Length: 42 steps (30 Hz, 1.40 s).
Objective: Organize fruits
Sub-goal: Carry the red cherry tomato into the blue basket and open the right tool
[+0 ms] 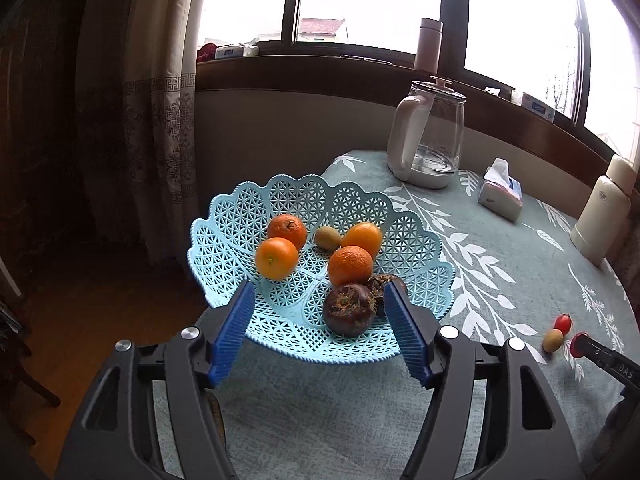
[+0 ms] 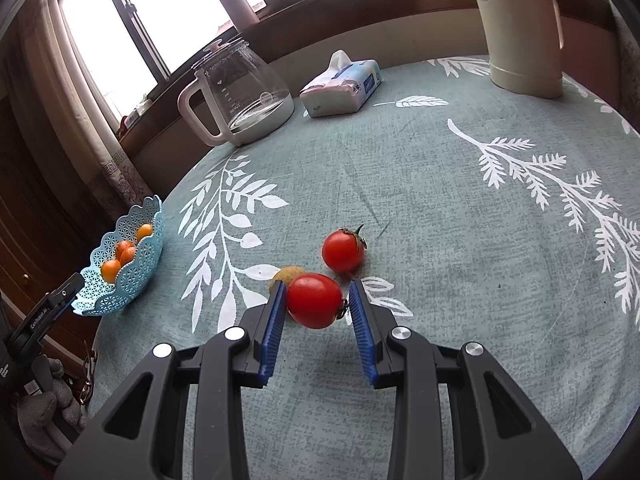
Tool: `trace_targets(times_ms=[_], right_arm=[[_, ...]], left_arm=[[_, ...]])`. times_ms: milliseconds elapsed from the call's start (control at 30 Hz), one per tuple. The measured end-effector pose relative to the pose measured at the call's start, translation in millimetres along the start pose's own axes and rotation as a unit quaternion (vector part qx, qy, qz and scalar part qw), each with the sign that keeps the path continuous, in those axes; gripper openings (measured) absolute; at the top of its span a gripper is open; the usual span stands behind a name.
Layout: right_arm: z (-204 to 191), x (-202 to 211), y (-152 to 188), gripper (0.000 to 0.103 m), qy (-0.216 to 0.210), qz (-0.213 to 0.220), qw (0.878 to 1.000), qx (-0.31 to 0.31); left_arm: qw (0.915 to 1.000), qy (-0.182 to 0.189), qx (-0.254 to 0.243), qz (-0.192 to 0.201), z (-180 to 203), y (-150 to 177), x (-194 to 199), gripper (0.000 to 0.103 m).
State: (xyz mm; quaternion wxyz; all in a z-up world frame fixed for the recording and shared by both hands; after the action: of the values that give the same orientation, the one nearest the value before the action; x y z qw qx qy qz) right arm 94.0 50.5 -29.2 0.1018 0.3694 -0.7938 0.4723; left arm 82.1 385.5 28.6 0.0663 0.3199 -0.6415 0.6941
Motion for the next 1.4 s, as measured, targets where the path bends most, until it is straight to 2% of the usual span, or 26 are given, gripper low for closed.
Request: trace_targets(times_ms=[333,533,667,933,1167,1400], right_arm=[[-5.0,3.4,0.6,0.033,0.008,0.003,1.0,0.011],[-27.4,0.0,-2.7,0.033,-0.013,-0.009,1.0,0.022],[-59.6,-6.2,-8.8,0.033,-0.039,-0.014,0.998,0.042],[-150.8,-34.9,-17.4,0.033,-0.096,-0.025,0.989,0.106],[-212.7,-70.6,-3.7,0.033,-0.134,-0.056,0.98,0.135],[-252.2,-104.2,15.4,0.035,-0.151,-0.092,0.972,0.157]], left_arm=[[0.999,-0.015,0.036,0.019,-31.4,-12.2,15.5,0.076],[0.9976,-0.024,0.058,0.029,-50.3,-21.4,23.9,0.077],[0.9971,-0.024,0.067,0.028,-56.8,-25.1,25.7,0.081],[0.9967,-0.018,0.074,0.029,-63.9,-29.9,30.7,0.084],[0.9958,-0.011,0.088,0.021,-70.5,-31.5,30.0,0.085],[0.9938,-0.01,0.108,0.024,-83.0,-35.0,34.5,0.085]])
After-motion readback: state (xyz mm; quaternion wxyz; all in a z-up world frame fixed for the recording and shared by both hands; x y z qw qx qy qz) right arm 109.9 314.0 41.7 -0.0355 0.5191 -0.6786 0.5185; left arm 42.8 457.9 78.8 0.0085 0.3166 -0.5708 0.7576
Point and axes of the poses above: each gripper's, at about its wrist camera, not at the fingertips, and x roughly against the way its jaws point, z to its right, y to its underside, the point moved 8 cm from there along -x, roughly the way its jaws point, and after that the axes turned 13 degrees about -y, right-handed, at the moved point
